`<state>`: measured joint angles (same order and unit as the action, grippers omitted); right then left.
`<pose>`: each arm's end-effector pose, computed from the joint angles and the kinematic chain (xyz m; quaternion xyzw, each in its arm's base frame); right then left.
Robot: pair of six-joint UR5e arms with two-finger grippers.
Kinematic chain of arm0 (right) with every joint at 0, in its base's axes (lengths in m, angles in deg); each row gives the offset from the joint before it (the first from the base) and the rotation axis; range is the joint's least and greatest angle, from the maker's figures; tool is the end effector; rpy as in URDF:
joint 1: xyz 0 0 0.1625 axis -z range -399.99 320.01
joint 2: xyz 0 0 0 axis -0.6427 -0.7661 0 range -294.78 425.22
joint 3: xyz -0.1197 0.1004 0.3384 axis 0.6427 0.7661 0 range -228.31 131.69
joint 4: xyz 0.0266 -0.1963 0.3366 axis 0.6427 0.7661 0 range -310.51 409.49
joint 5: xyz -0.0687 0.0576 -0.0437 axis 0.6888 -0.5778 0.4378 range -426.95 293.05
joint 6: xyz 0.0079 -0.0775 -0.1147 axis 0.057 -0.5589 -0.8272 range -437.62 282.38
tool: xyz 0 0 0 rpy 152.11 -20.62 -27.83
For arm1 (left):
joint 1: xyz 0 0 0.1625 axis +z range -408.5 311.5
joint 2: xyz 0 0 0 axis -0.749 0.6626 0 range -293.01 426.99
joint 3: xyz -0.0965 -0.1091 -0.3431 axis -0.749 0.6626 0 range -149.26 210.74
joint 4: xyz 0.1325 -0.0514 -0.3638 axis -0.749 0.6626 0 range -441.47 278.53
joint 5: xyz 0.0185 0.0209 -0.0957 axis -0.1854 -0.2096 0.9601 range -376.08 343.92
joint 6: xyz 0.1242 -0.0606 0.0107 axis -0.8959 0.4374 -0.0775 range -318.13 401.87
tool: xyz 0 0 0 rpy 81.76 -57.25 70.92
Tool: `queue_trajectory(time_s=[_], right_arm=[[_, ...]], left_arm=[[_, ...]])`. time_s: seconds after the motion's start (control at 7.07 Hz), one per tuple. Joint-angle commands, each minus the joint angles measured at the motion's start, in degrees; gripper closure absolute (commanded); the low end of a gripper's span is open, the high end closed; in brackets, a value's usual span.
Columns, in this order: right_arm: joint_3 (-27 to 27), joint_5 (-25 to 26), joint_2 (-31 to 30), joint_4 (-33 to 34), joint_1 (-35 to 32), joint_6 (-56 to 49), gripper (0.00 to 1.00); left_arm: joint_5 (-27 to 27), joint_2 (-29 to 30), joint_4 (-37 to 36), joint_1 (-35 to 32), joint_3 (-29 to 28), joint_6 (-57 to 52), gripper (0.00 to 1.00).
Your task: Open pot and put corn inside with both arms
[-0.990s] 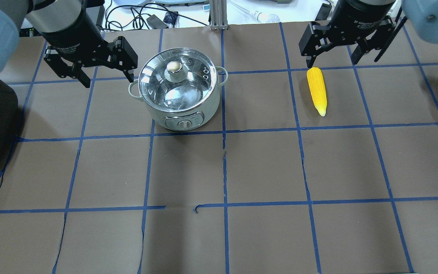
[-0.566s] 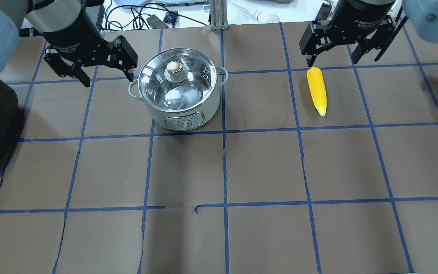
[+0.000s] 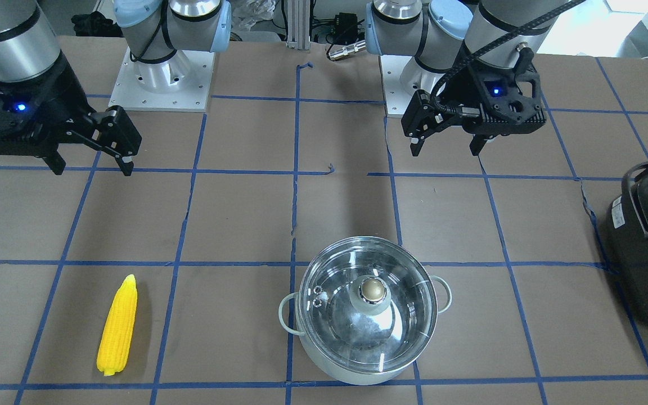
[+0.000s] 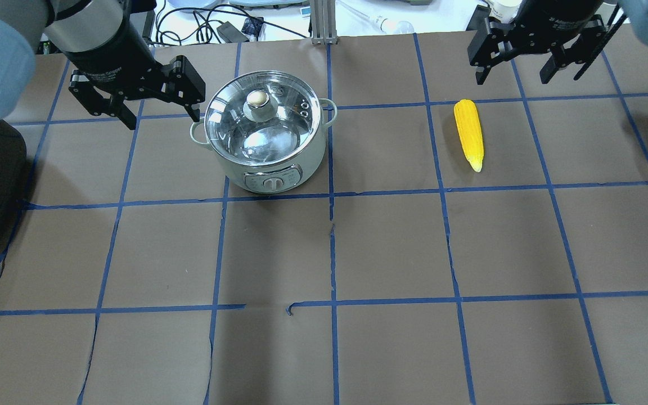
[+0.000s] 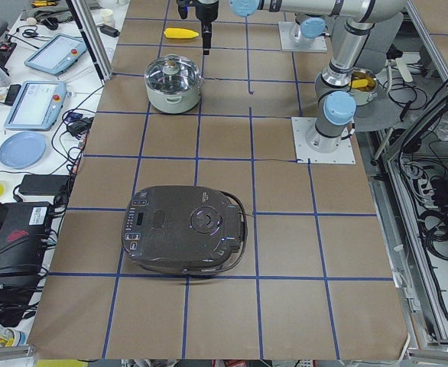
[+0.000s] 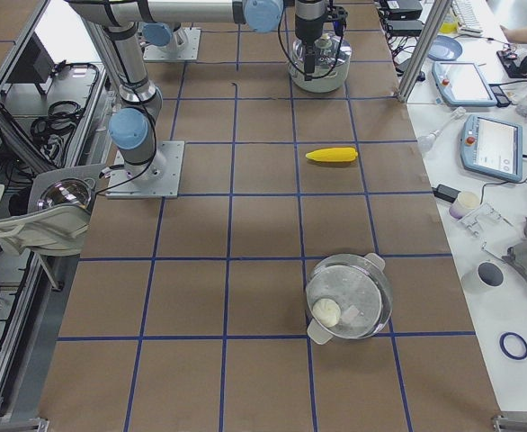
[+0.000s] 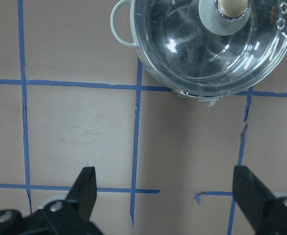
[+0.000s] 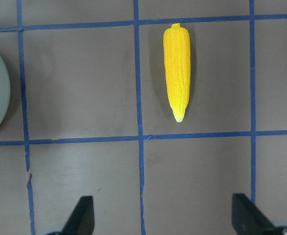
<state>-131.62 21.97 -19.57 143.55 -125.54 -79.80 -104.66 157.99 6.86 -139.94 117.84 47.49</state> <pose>0.0957 -0.5225 0.4147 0.0194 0.9986 -0.0487 0.0067 -0.1488 -0.4779 0.4152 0.0361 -0.9988 0.0302 0.0143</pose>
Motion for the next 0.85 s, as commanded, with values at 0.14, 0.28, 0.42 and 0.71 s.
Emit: queue_trajectory(time_s=[0.14, 0.28, 0.42, 0.71], right_arm=[[1.0, 0.5, 6.4, 6.4, 1.1, -0.8, 0.00], [1.0, 0.6, 9.9, 10.2, 1.1, -1.5, 0.00], [1.1, 1.0, 12.5, 13.4, 1.1, -1.5, 0.00], [0.3, 3.8, 16.5, 16.8, 1.1, -1.6, 0.00]], left_arm=[[-0.5, -0.2, 0.2, -0.3, 0.3, -0.3, 0.00], [0.2, 1.1, 0.8, 0.3, -0.4, -0.4, 0.00], [0.3, 3.5, 0.2, 0.4, 0.1, -0.3, 0.00], [2.9, 13.4, -7.6, 0.2, -3.0, 0.4, 0.00]])
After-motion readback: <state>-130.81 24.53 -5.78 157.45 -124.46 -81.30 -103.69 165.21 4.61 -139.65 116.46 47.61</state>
